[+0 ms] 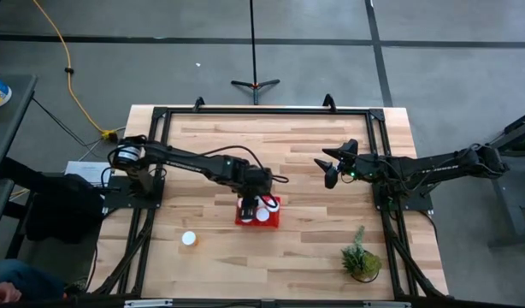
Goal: Pick and place pill bottles into a basket
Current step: Put the white pill bottle into the red bin, then put the orange pill bottle into the red bin
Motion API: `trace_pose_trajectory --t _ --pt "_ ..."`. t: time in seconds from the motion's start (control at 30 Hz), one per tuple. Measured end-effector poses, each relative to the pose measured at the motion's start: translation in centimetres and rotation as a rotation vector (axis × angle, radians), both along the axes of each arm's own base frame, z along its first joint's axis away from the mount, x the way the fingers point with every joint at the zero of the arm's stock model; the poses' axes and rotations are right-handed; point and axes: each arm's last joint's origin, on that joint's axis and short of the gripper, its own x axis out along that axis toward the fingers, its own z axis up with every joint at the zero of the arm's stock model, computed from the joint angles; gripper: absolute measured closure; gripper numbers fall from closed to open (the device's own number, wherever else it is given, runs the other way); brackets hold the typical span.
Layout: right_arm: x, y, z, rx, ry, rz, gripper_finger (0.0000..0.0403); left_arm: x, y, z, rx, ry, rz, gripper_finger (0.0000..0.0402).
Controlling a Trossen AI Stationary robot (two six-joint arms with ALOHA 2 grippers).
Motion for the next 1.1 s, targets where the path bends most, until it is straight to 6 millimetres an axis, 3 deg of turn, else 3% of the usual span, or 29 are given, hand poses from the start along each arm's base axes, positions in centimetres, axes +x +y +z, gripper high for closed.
trace_pose_trajectory --t 0.73,1.0,1.1 --pt "0.0 0.0 0.0 -0.001 0.006 -0.002 0.0165 0.1 0.1 -0.6 0.037 0.029 -0.028 0.0106" --pt "0.0 0.0 0.0 0.000 0.006 -0.001 0.0164 -0.7 0.3 4.2 0.086 0.172 0.045 0.0103" --pt "0.0 0.0 0.0 0.000 0.006 -0.001 0.0164 -1.5 -0.6 5.8 0.056 0.237 0.076 0.0103"
